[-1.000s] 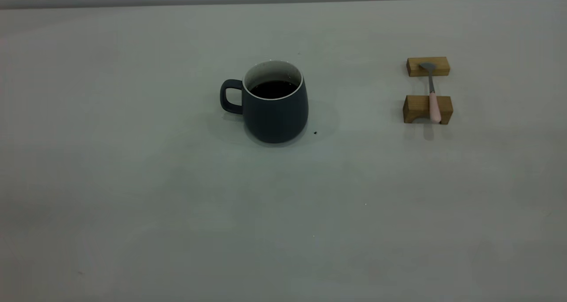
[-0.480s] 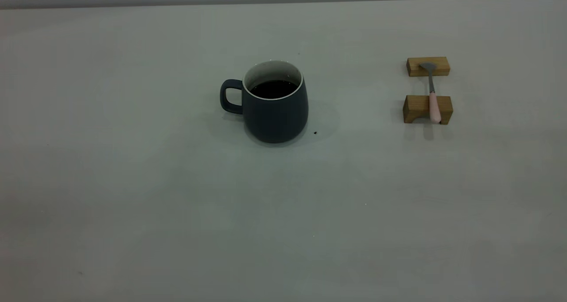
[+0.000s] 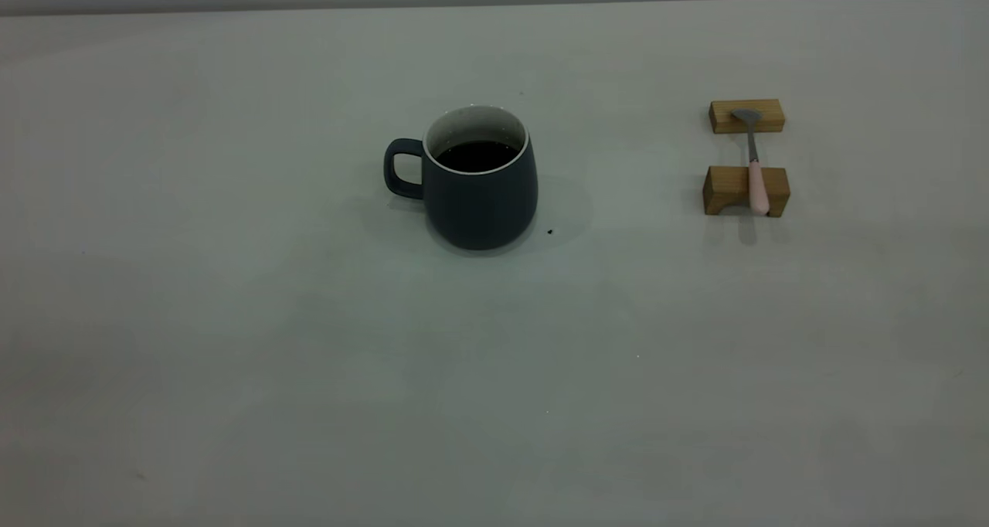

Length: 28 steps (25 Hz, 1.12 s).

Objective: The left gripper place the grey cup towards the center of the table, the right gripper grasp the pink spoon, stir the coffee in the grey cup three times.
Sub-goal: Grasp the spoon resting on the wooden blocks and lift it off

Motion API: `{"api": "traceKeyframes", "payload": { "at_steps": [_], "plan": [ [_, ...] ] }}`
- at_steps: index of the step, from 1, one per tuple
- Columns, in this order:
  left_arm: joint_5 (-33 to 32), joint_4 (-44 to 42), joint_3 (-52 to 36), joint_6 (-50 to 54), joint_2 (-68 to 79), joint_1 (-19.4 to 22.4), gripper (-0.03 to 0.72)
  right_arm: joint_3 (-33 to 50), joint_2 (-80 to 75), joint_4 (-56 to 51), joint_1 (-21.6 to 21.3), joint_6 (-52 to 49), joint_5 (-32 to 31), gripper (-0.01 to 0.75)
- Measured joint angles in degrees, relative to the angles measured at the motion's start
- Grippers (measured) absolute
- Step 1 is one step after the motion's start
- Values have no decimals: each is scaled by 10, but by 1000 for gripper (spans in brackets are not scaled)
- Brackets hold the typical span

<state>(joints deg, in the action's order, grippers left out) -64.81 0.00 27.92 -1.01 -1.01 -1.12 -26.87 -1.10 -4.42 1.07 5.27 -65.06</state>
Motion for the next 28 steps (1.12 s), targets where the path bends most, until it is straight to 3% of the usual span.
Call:
{"api": "traceKeyframes", "payload": {
  "at_steps": [8,11,18,20,25,28],
  "plan": [
    [0,0,0,0,0,0,406,-2,-15,3,0,-44,-1,245],
    [0,0,0,0,0,0,406,-13,-79,13,0,-64,25,296],
    [0,0,0,1,0,0,406,-56,-374,26,0,-69,160,565],
    [0,0,0,1,0,0,406,-69,-462,15,0,-70,200,610],
    [0,0,0,1,0,0,406,-122,-691,-13,2,-50,265,633],
    [0,0,0,1,0,0,406,-166,-814,-24,23,-25,289,632]
  ]
}}
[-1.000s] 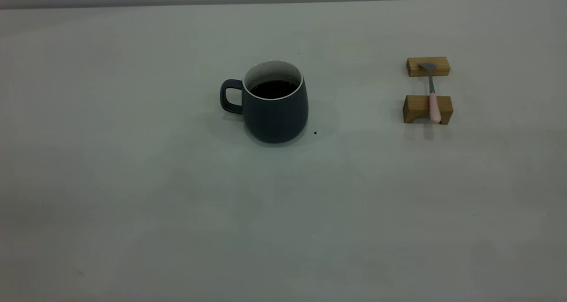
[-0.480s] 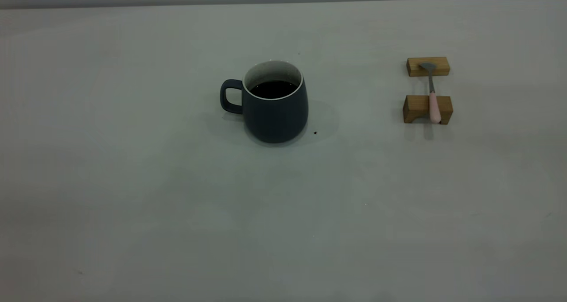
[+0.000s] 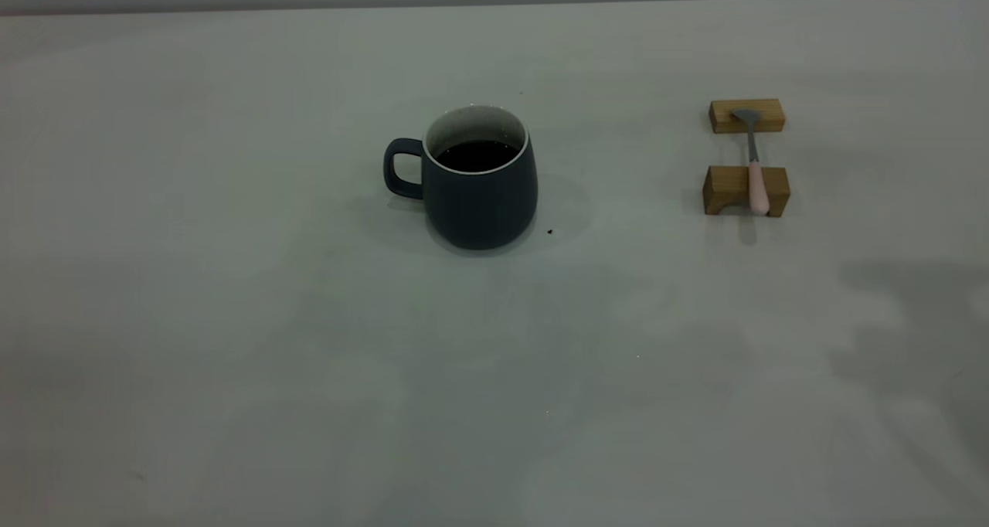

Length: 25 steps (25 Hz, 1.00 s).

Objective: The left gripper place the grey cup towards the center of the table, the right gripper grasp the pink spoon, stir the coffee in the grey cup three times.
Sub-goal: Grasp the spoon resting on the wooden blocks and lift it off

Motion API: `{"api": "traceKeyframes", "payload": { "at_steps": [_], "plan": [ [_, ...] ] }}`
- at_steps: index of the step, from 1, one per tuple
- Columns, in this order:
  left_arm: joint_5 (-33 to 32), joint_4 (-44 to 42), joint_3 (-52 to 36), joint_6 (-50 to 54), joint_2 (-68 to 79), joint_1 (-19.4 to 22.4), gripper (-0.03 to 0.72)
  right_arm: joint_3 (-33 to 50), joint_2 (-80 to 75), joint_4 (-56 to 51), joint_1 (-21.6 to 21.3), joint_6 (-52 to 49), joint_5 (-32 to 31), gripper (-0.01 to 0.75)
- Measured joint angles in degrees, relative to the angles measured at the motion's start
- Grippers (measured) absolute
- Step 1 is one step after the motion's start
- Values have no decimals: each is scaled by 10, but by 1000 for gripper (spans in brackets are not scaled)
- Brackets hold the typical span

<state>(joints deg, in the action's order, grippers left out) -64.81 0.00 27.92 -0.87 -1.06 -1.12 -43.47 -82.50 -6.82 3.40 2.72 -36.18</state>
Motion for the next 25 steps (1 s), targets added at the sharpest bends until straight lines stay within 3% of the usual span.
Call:
{"api": "traceKeyframes", "payload": {
  "at_steps": [4,12,25],
  "plan": [
    [0,0,0,0,0,0,406,-65,-139,-4,46,6,34,632],
    [0,0,0,0,0,0,406,-196,-346,-9,105,7,42,632],
    [0,0,0,0,0,0,406,-309,-480,-6,121,30,47,628]
  ]
}}
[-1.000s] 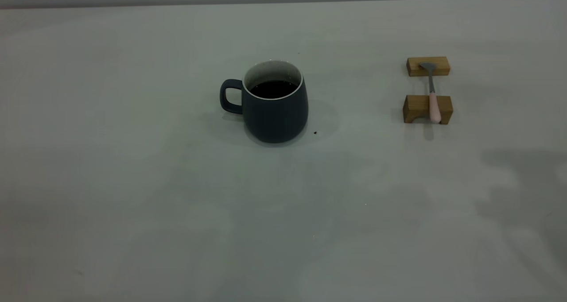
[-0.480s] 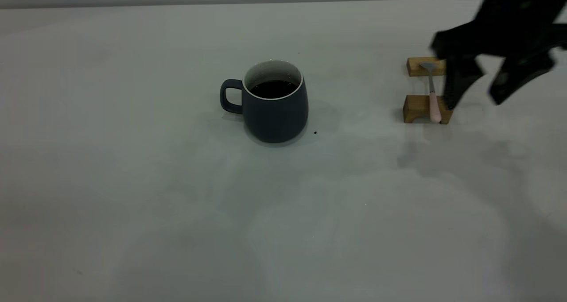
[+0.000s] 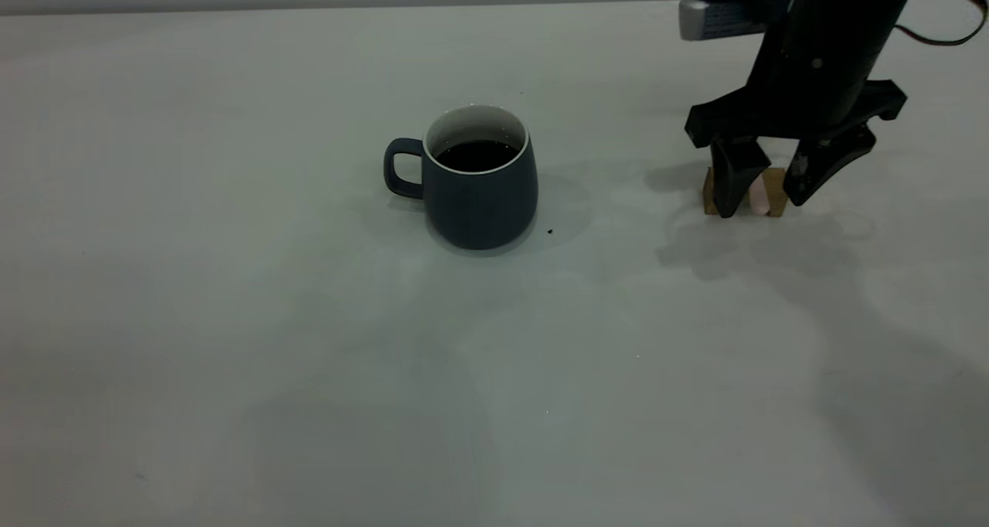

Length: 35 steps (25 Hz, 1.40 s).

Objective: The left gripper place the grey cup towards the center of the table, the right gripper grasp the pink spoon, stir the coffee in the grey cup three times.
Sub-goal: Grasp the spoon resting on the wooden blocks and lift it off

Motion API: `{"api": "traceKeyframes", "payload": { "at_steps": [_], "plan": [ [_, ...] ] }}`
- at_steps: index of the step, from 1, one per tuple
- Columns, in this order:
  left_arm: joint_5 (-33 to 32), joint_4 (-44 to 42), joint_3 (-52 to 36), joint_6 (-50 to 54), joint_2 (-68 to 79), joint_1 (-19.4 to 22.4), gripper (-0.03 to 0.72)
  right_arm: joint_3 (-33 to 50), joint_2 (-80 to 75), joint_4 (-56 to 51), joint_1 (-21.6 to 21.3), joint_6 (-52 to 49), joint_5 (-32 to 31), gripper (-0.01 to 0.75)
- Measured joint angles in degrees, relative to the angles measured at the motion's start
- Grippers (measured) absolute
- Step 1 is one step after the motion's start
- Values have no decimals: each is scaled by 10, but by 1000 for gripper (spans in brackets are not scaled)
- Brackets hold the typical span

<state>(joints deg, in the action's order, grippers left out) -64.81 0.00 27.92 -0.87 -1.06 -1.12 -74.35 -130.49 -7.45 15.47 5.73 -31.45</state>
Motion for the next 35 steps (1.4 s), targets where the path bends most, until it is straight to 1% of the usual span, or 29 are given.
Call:
{"api": "traceKeyframes", "payload": {
  "at_steps": [8,13,15,17,23,26,28,32,35],
  "plan": [
    [0,0,0,0,0,0,406,-23,-34,31,-1,-6,7,620],
    [0,0,0,0,0,0,406,-24,-36,36,-14,-10,9,602],
    [0,0,0,0,0,0,406,-24,-36,37,-17,-10,10,565],
    [0,0,0,0,0,0,406,-24,-36,37,-17,-11,11,510],
    [0,0,0,0,0,0,406,-24,-36,42,-17,-11,14,271],
    [0,0,0,0,0,0,406,-24,-36,43,-17,-11,16,172],
    [0,0,0,0,0,0,406,-25,-36,46,-17,-12,19,151],
    [0,0,0,0,0,0,406,-25,-28,75,-17,-38,18,151],
    [0,0,0,0,0,0,406,-33,3,84,-17,-46,-14,151]
  ]
}}
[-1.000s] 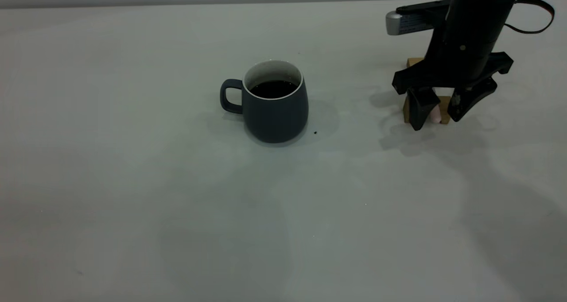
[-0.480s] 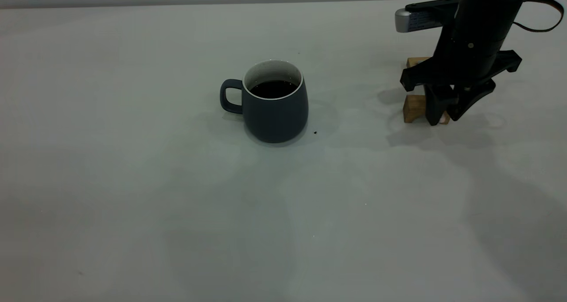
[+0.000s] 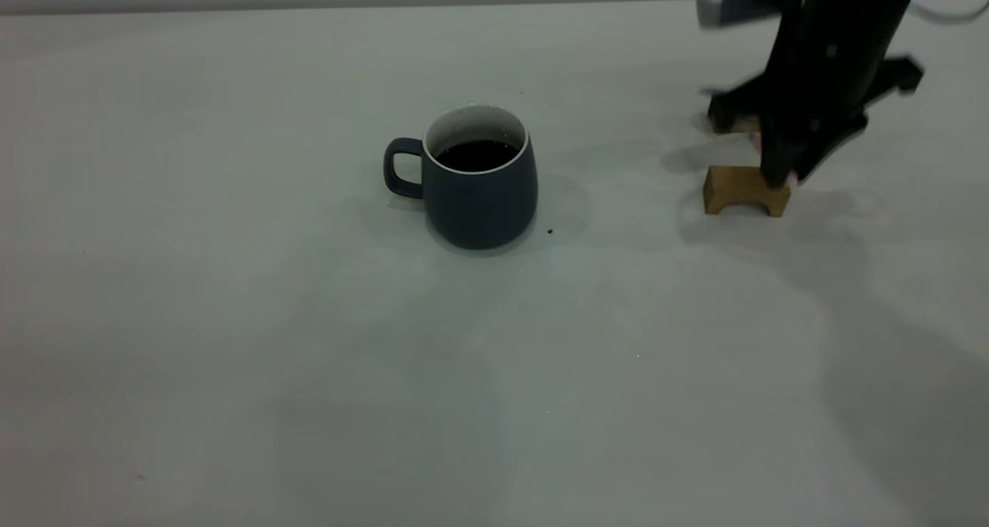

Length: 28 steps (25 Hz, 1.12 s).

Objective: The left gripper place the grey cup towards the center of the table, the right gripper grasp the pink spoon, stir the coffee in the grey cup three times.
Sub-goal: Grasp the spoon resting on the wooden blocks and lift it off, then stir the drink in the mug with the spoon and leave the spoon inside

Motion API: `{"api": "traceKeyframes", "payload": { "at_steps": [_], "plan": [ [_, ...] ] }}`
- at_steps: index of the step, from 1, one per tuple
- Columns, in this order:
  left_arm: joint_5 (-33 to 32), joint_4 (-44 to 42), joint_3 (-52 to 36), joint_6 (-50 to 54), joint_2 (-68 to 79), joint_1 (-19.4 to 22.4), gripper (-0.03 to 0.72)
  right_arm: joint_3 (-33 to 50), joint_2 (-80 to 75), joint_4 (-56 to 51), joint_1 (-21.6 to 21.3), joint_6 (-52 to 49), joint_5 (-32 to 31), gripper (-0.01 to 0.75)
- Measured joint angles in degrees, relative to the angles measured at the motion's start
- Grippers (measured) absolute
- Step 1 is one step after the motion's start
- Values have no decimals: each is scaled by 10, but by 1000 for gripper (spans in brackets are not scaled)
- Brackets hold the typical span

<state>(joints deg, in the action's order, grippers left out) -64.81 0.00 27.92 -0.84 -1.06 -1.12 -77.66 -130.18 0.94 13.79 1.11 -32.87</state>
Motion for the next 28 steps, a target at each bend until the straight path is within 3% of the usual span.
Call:
{"api": "traceKeyframes", "payload": {
  "at_steps": [5,11,21,28],
  "plan": [
    [0,0,0,0,0,0,406,-30,72,-62,6,-3,-118,151],
    [0,0,0,0,0,0,406,-64,107,-295,30,-4,-233,151],
    [0,3,0,0,0,0,406,-65,109,-700,40,-57,-292,151],
    [0,3,0,0,0,0,406,-65,105,-765,44,-232,-286,151]
  ]
}}
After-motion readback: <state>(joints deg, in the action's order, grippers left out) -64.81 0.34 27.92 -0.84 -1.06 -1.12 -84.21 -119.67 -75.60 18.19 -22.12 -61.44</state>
